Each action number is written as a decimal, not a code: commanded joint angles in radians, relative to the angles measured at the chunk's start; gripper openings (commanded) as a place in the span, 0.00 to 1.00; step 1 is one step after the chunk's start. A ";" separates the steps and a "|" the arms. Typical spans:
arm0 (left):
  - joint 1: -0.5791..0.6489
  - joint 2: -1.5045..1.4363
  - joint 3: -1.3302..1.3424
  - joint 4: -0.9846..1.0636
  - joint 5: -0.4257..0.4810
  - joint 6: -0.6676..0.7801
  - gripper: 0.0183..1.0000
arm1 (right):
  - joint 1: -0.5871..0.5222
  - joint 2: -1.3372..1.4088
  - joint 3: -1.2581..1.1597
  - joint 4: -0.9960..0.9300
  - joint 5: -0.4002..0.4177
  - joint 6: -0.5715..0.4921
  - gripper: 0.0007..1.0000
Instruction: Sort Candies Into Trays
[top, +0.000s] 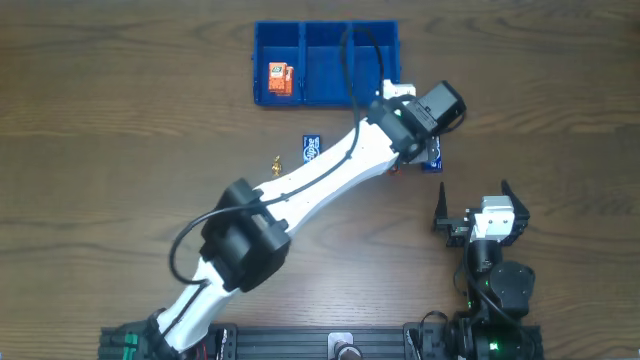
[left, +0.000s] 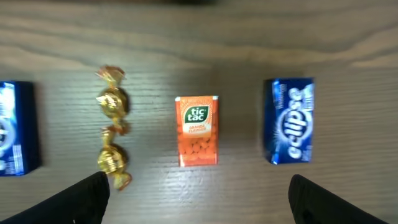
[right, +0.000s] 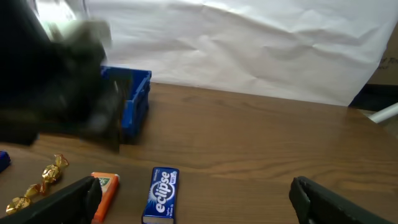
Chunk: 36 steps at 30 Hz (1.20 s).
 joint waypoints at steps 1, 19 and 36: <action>0.008 0.080 0.006 0.038 0.021 -0.036 0.92 | -0.003 -0.005 -0.004 -0.003 0.005 -0.011 1.00; 0.033 0.209 0.006 0.113 0.066 -0.031 0.64 | -0.003 -0.005 -0.004 -0.003 0.005 -0.011 1.00; 0.026 0.207 0.025 0.086 0.039 0.010 0.29 | -0.003 -0.005 -0.004 -0.003 0.005 -0.011 1.00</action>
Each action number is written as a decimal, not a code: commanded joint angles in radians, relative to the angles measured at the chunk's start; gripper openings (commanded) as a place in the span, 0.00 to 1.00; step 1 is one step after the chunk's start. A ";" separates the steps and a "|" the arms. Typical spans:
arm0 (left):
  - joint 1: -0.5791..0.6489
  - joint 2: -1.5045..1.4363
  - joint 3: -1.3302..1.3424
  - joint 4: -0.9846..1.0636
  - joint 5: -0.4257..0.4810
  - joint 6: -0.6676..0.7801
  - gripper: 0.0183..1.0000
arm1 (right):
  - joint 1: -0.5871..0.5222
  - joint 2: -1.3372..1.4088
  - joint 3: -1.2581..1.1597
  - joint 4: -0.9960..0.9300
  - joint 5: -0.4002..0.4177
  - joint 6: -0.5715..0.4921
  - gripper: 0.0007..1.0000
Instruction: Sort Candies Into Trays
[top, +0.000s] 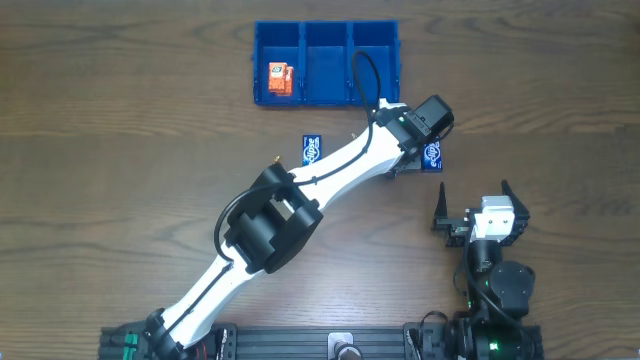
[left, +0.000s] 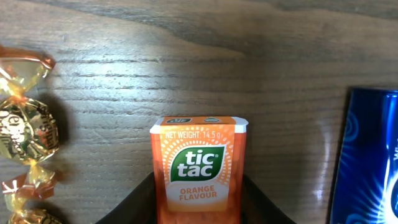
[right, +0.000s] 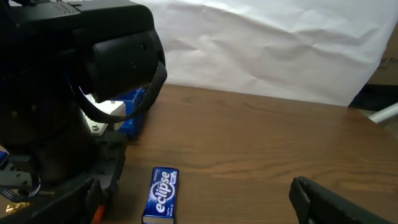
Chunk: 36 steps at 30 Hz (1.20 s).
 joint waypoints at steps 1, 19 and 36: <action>0.000 0.021 0.055 -0.024 -0.021 0.034 0.29 | -0.003 -0.005 -0.004 -0.003 0.005 -0.011 1.00; 0.536 -0.301 0.209 -0.211 0.001 0.458 0.24 | -0.003 -0.005 -0.004 -0.003 0.005 -0.011 1.00; 0.542 -0.215 -0.059 0.028 0.051 0.574 0.26 | -0.003 -0.005 -0.004 -0.003 0.005 -0.011 1.00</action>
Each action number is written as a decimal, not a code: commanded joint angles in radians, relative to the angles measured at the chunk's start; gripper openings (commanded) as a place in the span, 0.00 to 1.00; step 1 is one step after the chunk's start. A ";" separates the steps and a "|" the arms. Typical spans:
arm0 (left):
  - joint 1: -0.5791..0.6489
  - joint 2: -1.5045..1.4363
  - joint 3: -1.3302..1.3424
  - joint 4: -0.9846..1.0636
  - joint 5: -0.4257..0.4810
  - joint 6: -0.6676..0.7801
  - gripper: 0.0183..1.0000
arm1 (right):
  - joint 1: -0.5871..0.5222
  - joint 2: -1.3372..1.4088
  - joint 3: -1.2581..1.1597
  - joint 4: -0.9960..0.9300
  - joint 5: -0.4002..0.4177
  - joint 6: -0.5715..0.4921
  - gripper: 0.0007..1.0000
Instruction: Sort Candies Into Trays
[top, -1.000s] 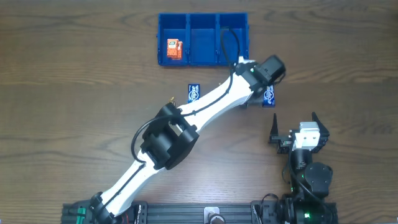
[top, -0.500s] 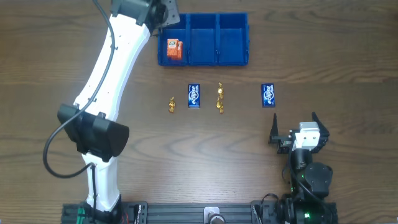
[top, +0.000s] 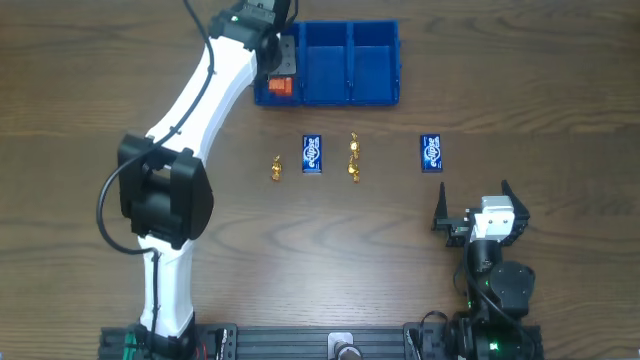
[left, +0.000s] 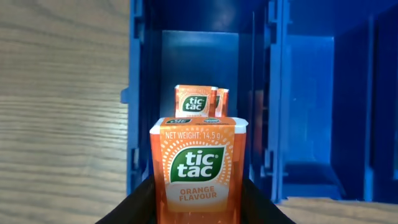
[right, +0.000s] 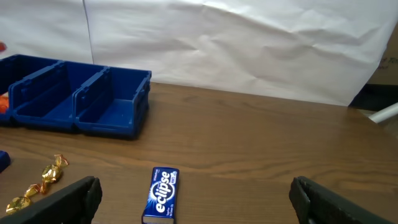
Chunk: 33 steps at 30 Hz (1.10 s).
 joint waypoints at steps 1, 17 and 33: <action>0.001 0.035 -0.003 0.018 0.006 0.031 0.27 | -0.003 -0.005 -0.004 -0.003 0.005 -0.011 1.00; 0.008 0.035 -0.003 0.086 -0.012 0.056 0.38 | -0.003 -0.005 -0.004 -0.003 0.005 -0.011 1.00; 0.016 -0.381 -0.010 0.125 -0.044 0.040 1.00 | -0.003 -0.005 -0.004 -0.003 0.005 -0.011 1.00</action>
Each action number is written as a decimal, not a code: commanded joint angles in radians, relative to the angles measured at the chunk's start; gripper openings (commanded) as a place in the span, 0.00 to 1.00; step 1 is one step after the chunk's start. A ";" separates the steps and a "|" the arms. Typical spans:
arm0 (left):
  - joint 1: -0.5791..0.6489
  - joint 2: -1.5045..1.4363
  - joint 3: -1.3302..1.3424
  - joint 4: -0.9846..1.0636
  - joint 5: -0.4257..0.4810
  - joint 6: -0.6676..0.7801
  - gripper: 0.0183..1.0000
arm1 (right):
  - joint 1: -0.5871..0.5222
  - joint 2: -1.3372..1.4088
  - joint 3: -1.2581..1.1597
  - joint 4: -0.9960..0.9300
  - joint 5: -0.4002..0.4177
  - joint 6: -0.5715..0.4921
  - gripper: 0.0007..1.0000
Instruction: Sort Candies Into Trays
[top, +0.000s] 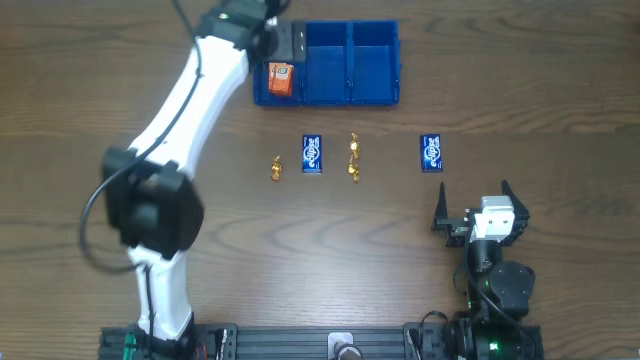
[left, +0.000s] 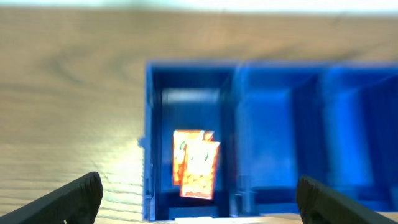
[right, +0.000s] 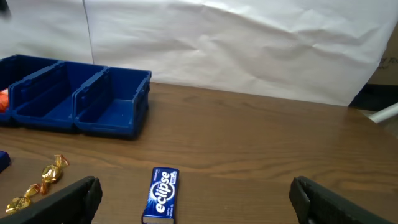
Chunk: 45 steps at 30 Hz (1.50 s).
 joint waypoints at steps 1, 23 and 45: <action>0.006 -0.306 -0.023 0.039 -0.055 -0.006 1.00 | -0.003 -0.005 -0.004 -0.002 0.005 -0.010 1.00; 0.274 -2.083 -1.906 0.775 0.195 0.270 1.00 | -0.003 -0.005 -0.004 -0.002 0.005 -0.010 1.00; 0.274 -2.077 -2.012 0.670 0.210 0.269 1.00 | -0.003 -0.005 -0.004 -0.002 0.005 -0.010 1.00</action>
